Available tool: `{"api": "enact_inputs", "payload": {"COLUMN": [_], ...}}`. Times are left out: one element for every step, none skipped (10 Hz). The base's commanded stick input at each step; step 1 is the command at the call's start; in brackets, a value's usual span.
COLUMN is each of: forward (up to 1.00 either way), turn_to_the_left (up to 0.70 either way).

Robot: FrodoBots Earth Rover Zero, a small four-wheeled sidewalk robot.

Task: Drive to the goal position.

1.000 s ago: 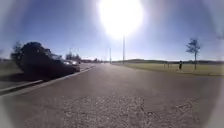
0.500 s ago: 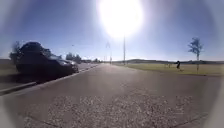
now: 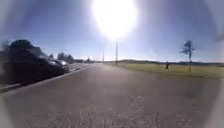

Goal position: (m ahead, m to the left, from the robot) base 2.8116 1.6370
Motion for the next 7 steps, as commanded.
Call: {"api": "enact_inputs", "payload": {"forward": [0.00,0.00,0.00,0.00,0.00,0.00,0.00], "turn_to_the_left": [0.00,0.00,-0.13,-0.38,-0.64,-0.48,-0.21]}}
